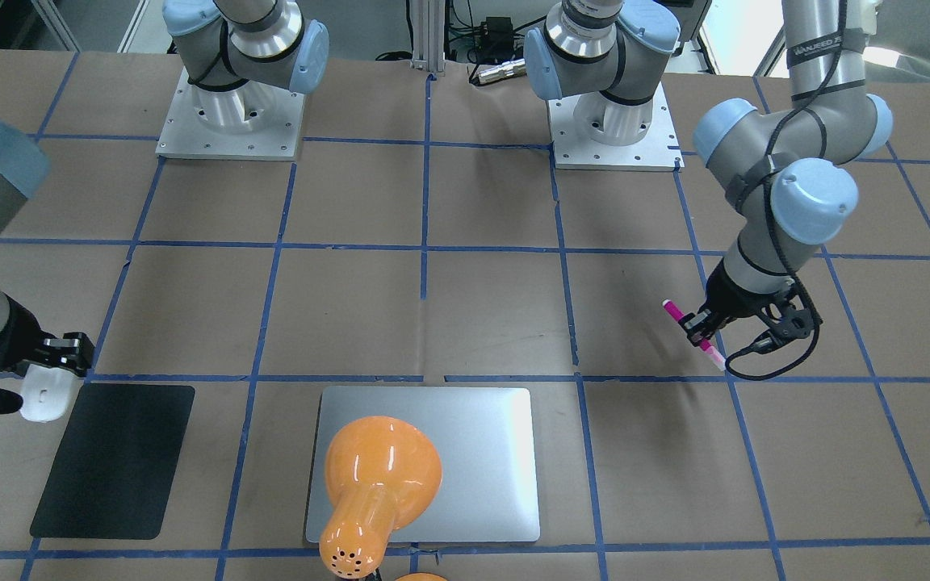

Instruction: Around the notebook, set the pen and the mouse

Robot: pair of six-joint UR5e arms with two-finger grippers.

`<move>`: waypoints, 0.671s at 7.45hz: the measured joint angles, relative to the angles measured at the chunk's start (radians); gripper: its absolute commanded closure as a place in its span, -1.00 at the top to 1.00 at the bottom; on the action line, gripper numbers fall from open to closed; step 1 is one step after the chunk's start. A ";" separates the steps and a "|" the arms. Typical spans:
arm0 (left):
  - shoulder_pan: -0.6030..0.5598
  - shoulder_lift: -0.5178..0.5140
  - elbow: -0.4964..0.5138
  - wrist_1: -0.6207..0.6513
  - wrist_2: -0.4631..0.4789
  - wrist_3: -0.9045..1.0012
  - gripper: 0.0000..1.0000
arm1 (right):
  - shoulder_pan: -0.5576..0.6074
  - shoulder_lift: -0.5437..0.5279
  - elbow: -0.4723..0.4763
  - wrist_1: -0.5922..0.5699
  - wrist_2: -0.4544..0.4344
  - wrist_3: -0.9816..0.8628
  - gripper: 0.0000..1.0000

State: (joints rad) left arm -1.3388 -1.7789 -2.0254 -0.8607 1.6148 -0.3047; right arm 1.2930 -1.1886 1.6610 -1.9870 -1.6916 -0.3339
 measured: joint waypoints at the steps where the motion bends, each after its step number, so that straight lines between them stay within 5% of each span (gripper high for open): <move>1: -0.099 -0.011 0.025 0.003 -0.012 -0.231 -1.00 | 0.037 0.039 -0.019 0.000 0.007 0.040 -0.82; 4: -0.332 -0.065 0.104 0.014 -0.054 -0.802 -1.00 | 0.057 0.149 -0.083 -0.037 0.016 0.052 -0.65; 5: -0.400 -0.089 0.125 0.016 -0.068 -0.923 -1.00 | 0.057 0.165 -0.085 -0.040 0.017 0.053 -0.04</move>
State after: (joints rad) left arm -1.7388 -1.8675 -1.9008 -0.8452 1.5467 -1.2275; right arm 1.3498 -1.0236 1.5763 -2.0272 -1.6750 -0.2809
